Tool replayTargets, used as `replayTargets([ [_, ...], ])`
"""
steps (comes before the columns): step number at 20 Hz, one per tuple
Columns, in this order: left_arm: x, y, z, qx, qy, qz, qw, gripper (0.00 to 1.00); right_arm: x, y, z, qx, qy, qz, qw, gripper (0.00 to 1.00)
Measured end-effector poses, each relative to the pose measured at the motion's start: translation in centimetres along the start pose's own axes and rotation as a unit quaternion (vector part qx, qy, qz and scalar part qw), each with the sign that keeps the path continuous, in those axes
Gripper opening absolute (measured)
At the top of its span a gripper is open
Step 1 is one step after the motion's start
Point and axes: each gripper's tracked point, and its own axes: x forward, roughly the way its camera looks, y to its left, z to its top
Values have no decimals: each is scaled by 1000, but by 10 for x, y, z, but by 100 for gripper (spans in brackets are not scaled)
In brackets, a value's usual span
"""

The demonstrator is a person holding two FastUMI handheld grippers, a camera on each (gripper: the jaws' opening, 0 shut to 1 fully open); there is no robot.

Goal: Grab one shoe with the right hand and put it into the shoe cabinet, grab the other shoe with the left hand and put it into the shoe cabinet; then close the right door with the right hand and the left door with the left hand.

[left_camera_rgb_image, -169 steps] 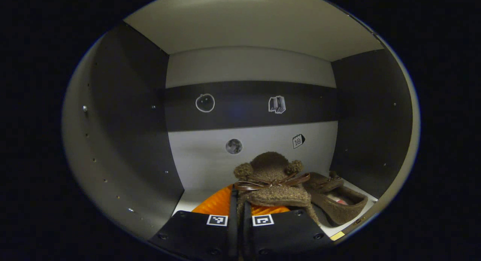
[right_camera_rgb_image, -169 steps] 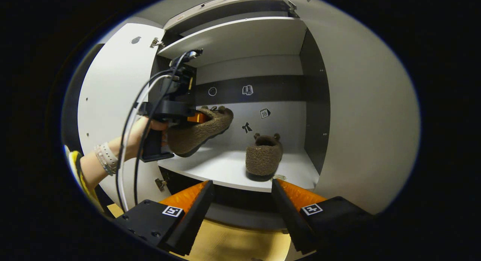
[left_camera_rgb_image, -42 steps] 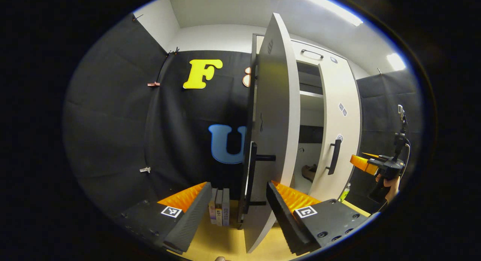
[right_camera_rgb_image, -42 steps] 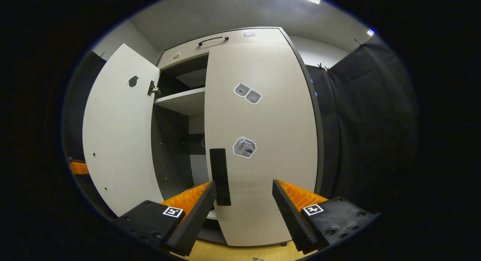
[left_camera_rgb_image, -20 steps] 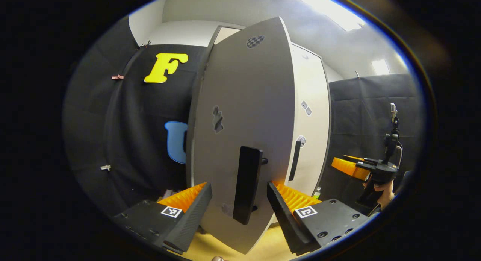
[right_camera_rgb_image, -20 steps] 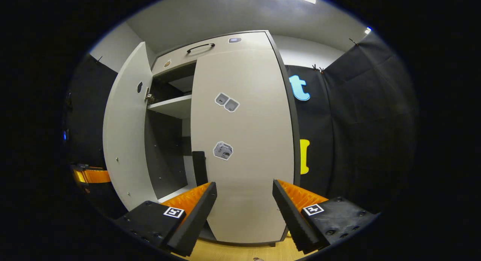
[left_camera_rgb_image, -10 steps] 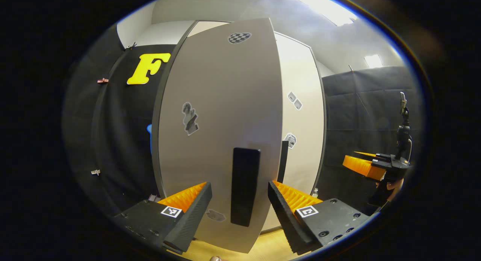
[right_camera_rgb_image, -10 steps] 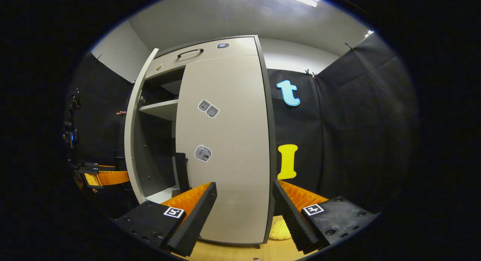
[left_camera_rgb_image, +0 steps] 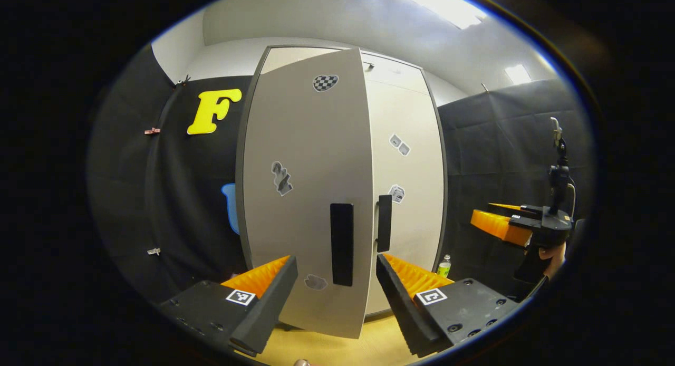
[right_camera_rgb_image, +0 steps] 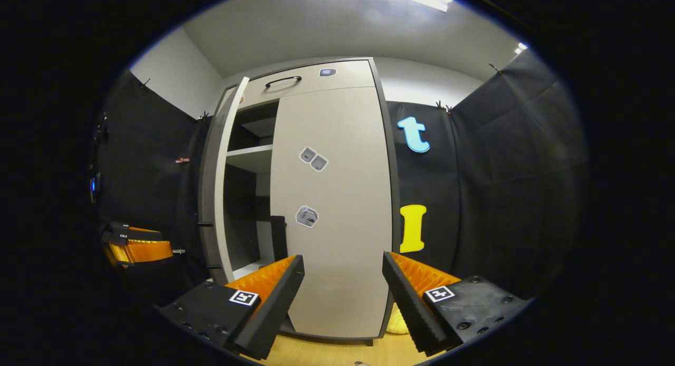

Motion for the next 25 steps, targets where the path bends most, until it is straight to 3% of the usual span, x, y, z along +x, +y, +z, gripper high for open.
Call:
replayTargets([
  [11,-38,7,-2,15,-3,-12,1000,95,-38,40,6,-4,6,-4,1000,98],
  [25,-37,2,-3,-9,-12,-34,999,95,-54,40,10,-7,12,-15,1000,98],
])
